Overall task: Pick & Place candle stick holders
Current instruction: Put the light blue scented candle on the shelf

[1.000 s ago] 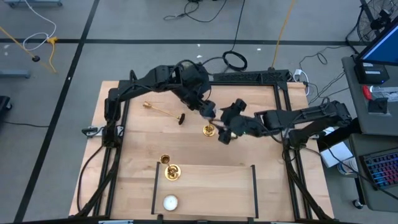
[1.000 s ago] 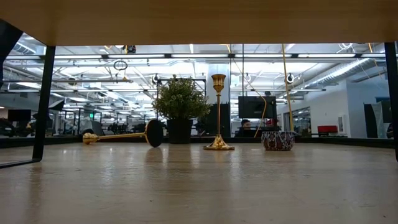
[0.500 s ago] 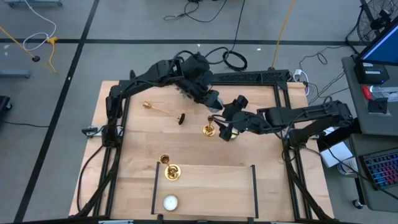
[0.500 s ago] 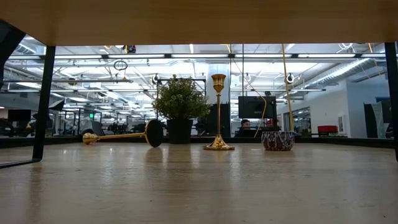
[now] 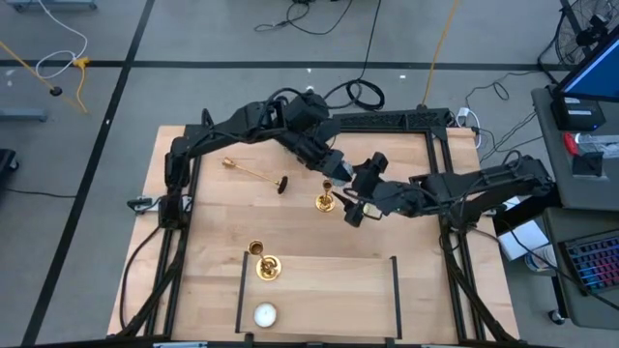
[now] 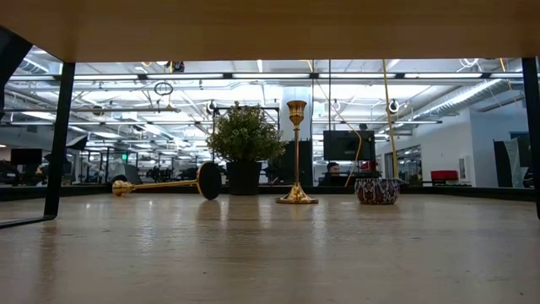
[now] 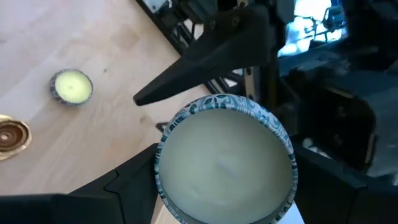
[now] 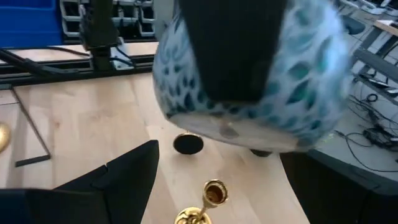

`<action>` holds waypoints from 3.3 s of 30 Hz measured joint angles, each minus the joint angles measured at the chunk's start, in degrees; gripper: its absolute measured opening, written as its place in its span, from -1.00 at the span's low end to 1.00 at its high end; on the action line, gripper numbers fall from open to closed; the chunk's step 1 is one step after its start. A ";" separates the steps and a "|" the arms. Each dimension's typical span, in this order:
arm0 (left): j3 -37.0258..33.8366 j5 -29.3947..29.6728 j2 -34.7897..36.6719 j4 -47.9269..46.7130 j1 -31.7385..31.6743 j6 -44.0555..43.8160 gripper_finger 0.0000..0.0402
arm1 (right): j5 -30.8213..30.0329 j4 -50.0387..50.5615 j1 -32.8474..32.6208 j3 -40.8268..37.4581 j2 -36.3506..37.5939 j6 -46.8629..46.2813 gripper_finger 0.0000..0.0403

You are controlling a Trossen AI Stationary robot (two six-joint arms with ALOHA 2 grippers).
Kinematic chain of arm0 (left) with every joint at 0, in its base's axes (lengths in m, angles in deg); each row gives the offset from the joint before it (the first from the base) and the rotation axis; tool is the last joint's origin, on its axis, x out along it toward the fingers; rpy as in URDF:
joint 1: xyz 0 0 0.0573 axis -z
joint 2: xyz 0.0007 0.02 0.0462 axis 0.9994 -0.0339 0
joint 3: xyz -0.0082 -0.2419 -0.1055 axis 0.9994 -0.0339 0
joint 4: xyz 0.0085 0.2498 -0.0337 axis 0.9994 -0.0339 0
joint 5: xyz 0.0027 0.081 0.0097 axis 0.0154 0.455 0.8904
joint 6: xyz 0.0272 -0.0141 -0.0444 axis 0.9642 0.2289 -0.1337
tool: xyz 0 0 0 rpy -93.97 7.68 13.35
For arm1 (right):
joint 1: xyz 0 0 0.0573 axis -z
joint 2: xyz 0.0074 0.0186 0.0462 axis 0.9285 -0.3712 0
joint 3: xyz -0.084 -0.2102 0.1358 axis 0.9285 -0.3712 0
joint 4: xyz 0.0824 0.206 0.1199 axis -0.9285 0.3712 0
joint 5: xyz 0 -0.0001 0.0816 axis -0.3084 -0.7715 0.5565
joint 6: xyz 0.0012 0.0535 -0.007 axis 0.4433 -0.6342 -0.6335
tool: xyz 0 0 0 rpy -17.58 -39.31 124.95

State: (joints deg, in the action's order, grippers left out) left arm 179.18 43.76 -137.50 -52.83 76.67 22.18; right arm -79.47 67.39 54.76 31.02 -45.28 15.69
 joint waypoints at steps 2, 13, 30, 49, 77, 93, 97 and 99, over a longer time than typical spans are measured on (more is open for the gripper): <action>0.00 0.06 0.00 -1.00 0.71 0.24 0.46 | -1.12 0.05 -0.66 0.00 0.01 -0.31 0.66; 0.00 7.95 0.02 -7.78 2.94 8.16 0.46 | 0.66 -1.13 -1.56 -0.04 1.19 -4.44 0.66; -0.02 6.95 -0.02 -5.13 3.39 7.48 0.46 | 1.77 -8.64 -1.78 0.07 1.14 -0.57 0.66; -4.46 5.68 -0.17 -4.38 3.94 7.46 0.46 | 5.01 -8.95 -0.09 0.02 -3.26 -3.72 0.66; -5.12 6.45 -0.11 -4.55 3.77 8.22 0.46 | 6.27 -6.50 -0.12 0.02 -3.27 -10.66 0.47; -4.81 13.38 0.09 -0.89 5.23 3.23 0.46 | 5.69 -5.15 -0.13 0.02 -1.87 -11.32 0.56; -4.54 16.19 0.10 0.23 5.85 1.55 0.46 | 5.92 -4.34 -0.07 0.02 -1.26 -10.93 0.55; -4.48 15.89 0.20 0.30 5.91 1.46 0.46 | 6.15 -4.46 -0.11 0.02 -1.19 -10.89 0.52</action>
State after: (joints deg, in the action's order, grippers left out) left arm 174.70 59.65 -137.30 -52.52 82.58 23.65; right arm -73.33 62.93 54.65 31.04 -46.48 4.80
